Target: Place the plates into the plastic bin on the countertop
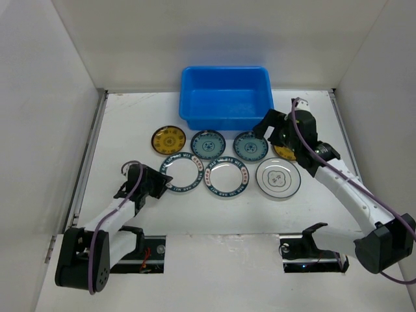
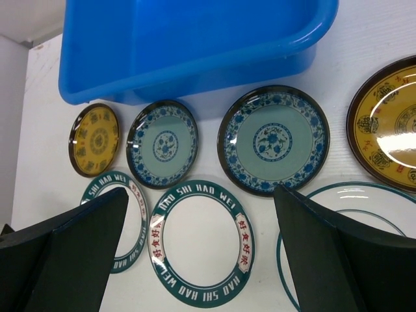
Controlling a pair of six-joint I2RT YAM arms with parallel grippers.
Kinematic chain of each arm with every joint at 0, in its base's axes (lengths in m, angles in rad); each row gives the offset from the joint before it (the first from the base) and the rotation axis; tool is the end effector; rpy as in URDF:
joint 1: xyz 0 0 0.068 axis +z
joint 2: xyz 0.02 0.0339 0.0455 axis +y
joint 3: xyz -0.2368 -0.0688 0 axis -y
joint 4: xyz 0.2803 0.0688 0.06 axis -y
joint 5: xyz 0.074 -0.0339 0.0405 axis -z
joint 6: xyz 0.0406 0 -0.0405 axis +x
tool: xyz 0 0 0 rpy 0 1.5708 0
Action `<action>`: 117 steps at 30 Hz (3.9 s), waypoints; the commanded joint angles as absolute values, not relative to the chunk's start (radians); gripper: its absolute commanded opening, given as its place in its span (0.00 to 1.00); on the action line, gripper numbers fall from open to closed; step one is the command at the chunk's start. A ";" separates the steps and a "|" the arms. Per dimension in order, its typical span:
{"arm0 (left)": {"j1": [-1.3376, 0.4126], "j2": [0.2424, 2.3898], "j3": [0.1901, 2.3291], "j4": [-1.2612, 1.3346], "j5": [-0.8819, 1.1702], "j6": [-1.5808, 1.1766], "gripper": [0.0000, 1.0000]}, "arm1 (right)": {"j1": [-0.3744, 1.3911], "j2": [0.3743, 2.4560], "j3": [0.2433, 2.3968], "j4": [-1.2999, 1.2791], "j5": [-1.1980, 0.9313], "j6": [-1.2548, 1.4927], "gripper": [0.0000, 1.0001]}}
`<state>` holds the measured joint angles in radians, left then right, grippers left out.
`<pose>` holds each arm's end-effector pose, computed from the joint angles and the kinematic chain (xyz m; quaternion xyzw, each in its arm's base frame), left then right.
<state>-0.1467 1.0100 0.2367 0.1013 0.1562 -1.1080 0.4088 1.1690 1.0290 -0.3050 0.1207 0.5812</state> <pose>0.2225 -0.0393 0.0901 -0.3851 0.8119 -0.3111 0.3094 0.2924 0.1213 0.3025 0.1047 0.8383 0.2081 0.4930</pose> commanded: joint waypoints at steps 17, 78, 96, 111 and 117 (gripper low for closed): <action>-0.180 0.965 0.245 -0.134 0.061 -1.144 0.00 | 0.372 1.135 1.005 -0.245 0.089 0.592 1.00; -0.375 2.367 2.174 -0.064 0.126 -0.454 0.06 | 0.387 0.884 0.856 -0.422 0.086 0.503 1.00; -0.380 2.217 1.944 0.032 0.203 -0.282 0.89 | 0.429 0.862 0.845 -0.428 0.086 0.494 1.00; -0.381 1.582 1.490 -0.032 0.179 -0.183 1.00 | 0.553 0.966 0.945 -0.445 0.101 0.474 1.00; -0.413 1.321 1.246 -0.087 0.195 -0.141 1.00 | 0.639 1.040 0.957 -0.387 0.124 0.491 1.00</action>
